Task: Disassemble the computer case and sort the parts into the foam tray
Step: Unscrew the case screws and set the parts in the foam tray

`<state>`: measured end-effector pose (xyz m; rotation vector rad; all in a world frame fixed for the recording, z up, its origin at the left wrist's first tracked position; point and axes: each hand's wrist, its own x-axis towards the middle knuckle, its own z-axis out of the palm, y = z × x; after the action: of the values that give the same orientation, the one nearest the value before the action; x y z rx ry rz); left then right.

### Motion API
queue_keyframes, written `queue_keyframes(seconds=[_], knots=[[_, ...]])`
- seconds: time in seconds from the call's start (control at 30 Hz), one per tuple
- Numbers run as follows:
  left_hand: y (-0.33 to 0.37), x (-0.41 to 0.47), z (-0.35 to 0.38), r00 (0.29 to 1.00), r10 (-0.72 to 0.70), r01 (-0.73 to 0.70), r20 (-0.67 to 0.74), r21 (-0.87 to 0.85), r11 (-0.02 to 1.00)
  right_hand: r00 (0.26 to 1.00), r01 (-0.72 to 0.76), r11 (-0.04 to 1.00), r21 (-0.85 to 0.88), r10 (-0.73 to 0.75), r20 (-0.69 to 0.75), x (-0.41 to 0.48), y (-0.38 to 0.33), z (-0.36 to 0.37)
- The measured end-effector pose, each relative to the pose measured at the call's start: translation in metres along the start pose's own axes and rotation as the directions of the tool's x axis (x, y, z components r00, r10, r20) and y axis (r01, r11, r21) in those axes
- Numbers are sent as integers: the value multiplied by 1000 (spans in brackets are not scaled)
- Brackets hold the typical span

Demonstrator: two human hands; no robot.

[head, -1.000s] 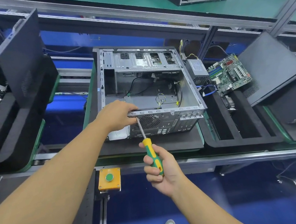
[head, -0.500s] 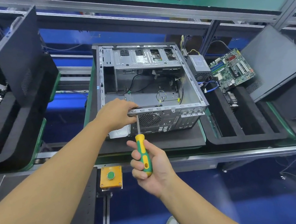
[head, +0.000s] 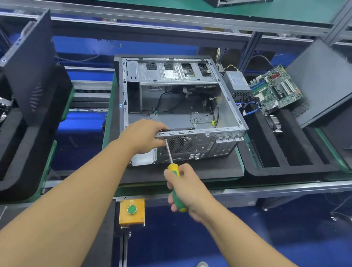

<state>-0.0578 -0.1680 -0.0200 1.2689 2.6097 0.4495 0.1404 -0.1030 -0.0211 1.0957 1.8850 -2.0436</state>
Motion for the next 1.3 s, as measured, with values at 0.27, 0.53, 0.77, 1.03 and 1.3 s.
queue_keyframes(seconds=[0.27,0.53,0.77,1.03,1.3], knots=[[-1,1,2,1000,10,-10,-23,19,1000,958,-158,924,349,58,279,-8,-3,-22],[-1,0,2,1000,-5,5,-26,13,1000,989,-102,982,161,83,120,-1,2,-9],[-1,2,2,1000,3,-3,-10,11,1000,852,-329,898,292,149,501,-3,-16,-32],[-2,4,4,1000,-1,1,9,47,999,987,-8,1000,-5,9,158,3,0,-5],[0,1,1,1000,0,0,8,26,1000,930,-233,952,200,159,331,5,-4,-7]])
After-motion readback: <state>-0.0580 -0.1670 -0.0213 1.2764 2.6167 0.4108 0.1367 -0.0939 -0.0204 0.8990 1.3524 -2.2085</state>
